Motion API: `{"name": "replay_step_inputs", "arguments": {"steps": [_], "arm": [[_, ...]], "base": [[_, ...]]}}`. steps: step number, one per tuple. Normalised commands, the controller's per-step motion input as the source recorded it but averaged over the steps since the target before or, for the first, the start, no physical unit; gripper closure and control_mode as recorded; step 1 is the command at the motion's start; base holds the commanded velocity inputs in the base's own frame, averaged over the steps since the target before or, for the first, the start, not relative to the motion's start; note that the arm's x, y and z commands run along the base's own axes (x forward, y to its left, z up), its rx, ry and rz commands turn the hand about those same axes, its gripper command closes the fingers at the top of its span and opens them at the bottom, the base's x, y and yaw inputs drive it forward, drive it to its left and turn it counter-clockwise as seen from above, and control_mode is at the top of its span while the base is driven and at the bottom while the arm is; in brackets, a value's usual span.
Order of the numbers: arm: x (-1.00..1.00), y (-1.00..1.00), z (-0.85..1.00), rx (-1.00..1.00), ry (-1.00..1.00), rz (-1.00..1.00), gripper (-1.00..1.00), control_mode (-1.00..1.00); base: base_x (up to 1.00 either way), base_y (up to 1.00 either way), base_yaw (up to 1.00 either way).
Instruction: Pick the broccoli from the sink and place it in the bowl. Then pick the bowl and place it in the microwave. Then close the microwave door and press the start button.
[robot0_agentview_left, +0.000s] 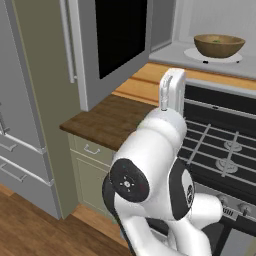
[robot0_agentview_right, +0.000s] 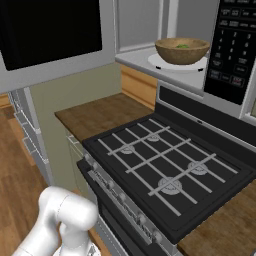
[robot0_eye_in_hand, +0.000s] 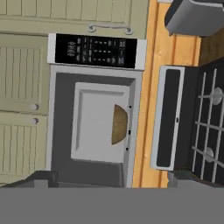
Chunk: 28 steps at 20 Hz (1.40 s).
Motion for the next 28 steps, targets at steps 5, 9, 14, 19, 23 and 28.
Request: {"name": "replay_step_inputs", "arguments": {"steps": [5, 9, 14, 19, 23, 28], "arm": [[0.2, 1.0, -0.21, -0.15, -0.02, -0.01, -1.0, -1.0], [0.23, 1.0, -0.48, -0.04, -0.07, 0.0, -1.0, -1.0], [0.21, 0.89, -0.48, 0.0, -0.01, -0.02, -1.0, -1.0], [0.55, 0.99, -0.46, 0.01, 0.0, -0.03, -1.0, -1.0], [0.63, 0.67, -0.44, 0.0, 0.0, -0.04, -1.0, -1.0], [0.65, 0.23, -0.31, -0.03, -0.01, -0.14, -1.0, -1.0]], "base": [[0.0, 0.0, 0.0], [0.0, 0.0, 0.0], [0.0, 0.0, 0.0], [0.0, 0.0, 0.0], [0.0, 0.0, 0.0], [0.0, 0.0, 0.0]]}}
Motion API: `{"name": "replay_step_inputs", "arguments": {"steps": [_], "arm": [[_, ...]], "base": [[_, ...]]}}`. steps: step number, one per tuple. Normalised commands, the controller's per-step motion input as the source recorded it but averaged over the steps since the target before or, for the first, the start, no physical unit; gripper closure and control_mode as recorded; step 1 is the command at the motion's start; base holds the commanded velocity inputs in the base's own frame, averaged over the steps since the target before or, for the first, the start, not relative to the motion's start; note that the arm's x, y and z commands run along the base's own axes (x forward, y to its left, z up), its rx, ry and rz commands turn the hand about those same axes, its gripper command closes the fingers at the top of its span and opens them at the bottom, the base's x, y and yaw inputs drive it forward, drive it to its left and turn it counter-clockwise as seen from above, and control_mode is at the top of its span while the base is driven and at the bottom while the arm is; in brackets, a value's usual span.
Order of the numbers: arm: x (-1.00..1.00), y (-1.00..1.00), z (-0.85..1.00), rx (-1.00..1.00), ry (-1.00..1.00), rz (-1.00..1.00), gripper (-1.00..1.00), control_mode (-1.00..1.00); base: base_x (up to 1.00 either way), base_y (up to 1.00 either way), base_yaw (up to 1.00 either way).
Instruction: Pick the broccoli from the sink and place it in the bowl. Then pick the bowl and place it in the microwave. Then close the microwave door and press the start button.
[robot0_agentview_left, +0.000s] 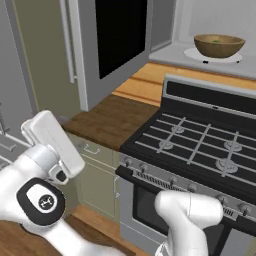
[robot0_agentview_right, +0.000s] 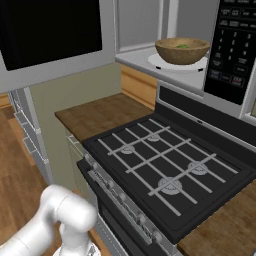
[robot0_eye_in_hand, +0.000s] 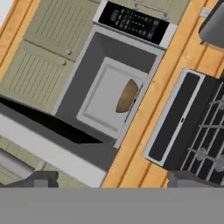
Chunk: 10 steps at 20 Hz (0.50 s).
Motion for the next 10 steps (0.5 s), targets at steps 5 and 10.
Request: {"name": "replay_step_inputs", "arguments": {"steps": [5, 10], "arm": [[0.97, 0.35, -0.24, -0.1, 0.0, -0.18, -1.0, -1.0], [0.8, 0.08, -0.17, -0.04, -0.06, -0.16, -1.0, -1.0]], "base": [[0.0, 0.0, 0.0], [0.0, 0.0, 0.0]]}}
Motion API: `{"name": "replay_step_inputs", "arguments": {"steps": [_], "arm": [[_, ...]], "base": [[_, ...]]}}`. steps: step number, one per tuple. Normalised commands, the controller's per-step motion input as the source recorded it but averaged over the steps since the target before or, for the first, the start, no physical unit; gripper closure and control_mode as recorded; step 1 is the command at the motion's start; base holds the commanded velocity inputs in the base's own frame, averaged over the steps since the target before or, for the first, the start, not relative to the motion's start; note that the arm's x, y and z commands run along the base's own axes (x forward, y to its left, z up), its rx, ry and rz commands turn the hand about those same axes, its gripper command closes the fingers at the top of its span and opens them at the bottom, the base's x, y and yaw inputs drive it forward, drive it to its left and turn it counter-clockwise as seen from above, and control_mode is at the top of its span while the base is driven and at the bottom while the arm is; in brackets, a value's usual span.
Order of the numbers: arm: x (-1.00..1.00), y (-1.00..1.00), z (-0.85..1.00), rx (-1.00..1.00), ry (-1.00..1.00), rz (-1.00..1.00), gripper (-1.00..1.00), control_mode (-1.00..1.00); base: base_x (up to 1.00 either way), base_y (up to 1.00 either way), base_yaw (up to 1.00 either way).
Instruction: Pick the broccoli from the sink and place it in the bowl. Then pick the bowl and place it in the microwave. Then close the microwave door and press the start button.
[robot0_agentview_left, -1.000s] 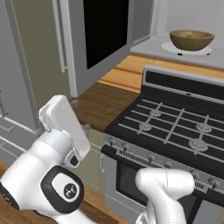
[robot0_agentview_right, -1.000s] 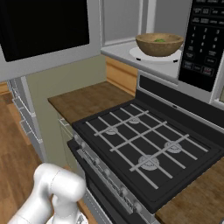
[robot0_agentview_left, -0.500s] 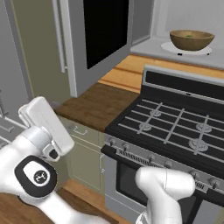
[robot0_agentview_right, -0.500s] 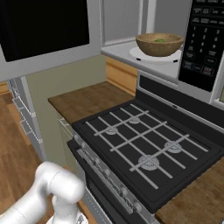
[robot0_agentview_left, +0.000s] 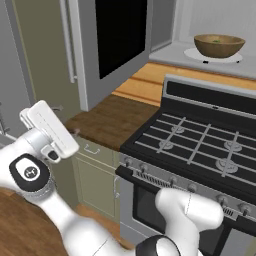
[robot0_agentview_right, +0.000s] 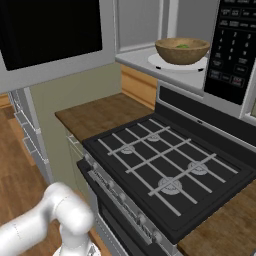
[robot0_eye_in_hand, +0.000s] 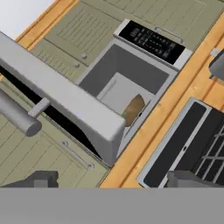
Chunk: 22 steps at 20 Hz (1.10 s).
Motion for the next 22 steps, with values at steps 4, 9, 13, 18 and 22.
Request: {"name": "replay_step_inputs", "arguments": {"steps": [4, 9, 13, 18, 22], "arm": [[0.72, 0.0, -0.17, 0.0, -0.15, -0.06, -1.0, -1.0], [0.57, 0.0, -0.1, 0.0, -0.24, 0.0, -1.0, -1.0], [0.71, 0.0, -0.28, 0.0, -0.23, 0.0, -1.0, -1.0], [0.67, -0.23, -0.14, 0.0, -0.18, 0.01, -1.0, -1.0], [0.76, -0.21, -0.24, 0.0, -0.15, 0.05, -1.0, -1.0]], "base": [[0.0, 0.0, 0.0], [0.0, 0.0, 0.0], [0.0, 0.0, 0.0], [0.0, 0.0, 0.0], [0.0, 0.0, 0.0]]}}
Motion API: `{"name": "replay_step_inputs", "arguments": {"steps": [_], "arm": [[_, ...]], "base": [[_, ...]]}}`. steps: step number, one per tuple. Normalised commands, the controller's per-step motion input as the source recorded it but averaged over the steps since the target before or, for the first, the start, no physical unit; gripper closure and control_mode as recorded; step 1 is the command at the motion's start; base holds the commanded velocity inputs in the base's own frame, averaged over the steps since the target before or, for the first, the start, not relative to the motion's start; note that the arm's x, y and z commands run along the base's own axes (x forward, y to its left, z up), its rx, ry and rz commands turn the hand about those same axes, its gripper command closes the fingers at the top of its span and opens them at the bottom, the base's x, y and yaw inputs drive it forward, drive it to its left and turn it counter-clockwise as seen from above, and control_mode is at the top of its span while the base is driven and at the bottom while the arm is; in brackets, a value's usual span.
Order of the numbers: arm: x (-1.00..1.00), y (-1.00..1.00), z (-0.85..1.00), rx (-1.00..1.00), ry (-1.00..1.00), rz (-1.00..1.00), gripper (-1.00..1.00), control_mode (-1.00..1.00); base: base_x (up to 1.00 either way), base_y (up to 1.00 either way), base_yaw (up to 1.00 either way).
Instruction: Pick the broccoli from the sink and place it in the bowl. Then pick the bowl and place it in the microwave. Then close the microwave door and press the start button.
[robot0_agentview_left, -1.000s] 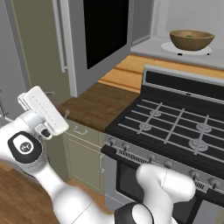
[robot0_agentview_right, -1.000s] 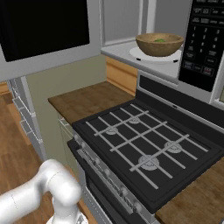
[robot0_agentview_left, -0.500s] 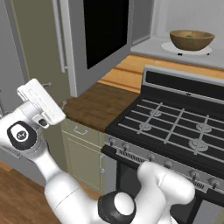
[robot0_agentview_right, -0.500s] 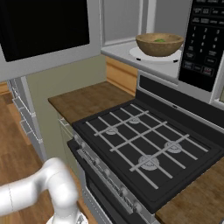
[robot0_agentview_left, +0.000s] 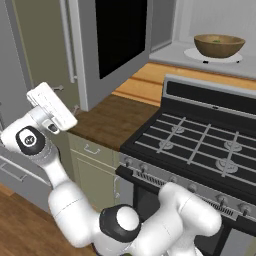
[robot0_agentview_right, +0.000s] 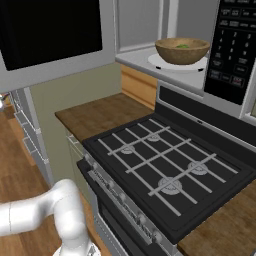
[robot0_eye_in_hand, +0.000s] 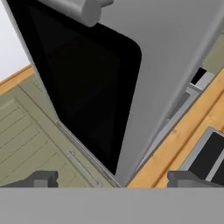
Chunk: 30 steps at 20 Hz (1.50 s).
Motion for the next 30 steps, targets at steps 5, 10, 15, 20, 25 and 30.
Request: {"name": "replay_step_inputs", "arguments": {"steps": [5, 10, 15, 20, 25, 30], "arm": [[0.45, -0.37, -0.09, 0.01, -0.13, 0.06, -1.0, -1.0], [0.0, -0.8, 0.15, 0.05, -0.06, 0.13, -1.0, -1.0], [0.0, -0.93, 0.11, 0.05, -0.08, 0.15, -1.0, -1.0], [0.0, -0.92, 0.08, 0.03, -0.13, 0.14, -1.0, -1.0], [0.0, -0.84, 0.11, 0.02, -0.19, 0.15, -1.0, -1.0], [-0.06, -0.8, 0.25, 0.04, -0.19, 0.08, -1.0, -1.0]], "base": [[0.0, 0.0, 0.0], [0.0, 0.0, 0.0], [0.0, 0.0, 0.0], [0.0, 0.0, 0.0], [0.0, 0.0, 0.0], [0.0, 0.0, 0.0]]}}
